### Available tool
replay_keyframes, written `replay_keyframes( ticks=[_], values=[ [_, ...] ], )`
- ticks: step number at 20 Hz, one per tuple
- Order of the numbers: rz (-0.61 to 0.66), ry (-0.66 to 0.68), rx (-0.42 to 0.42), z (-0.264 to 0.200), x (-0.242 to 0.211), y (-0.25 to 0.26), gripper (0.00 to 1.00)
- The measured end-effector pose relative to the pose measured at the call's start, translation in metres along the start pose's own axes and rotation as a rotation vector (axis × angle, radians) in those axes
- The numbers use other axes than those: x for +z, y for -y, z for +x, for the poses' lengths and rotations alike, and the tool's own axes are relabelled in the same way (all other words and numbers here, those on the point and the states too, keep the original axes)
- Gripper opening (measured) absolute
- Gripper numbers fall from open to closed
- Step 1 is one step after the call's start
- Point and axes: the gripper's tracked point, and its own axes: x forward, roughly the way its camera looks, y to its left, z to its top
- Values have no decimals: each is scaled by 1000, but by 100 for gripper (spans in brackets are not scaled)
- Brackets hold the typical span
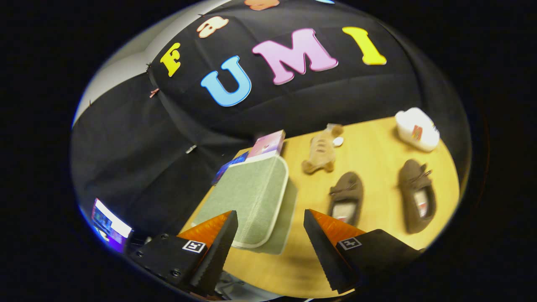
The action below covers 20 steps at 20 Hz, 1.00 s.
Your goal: Open the storage box then place both shoes into the box .Put the left shoe in first, then the right shoe, with the right side of both shoes facing outward in a uniform manner.
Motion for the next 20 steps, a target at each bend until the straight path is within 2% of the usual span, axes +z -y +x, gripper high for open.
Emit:
replay_keyframes(
  ticks=[2, 6, 9, 12, 18, 19, 20],
  values=[
    [114, -83, 101, 15, -20, -5, 98],
    [252, -185, 221, 42, -39, -3, 98],
    [336, -243, 265, 58, -53, 6, 98],
    [483, -293, 330, 67, -59, 10, 98],
    [677, -374, 451, 76, -75, -8, 95],
    [693, -377, 446, 79, -75, -7, 94],
    [710, -383, 451, 80, -74, -8, 81]
  ],
)
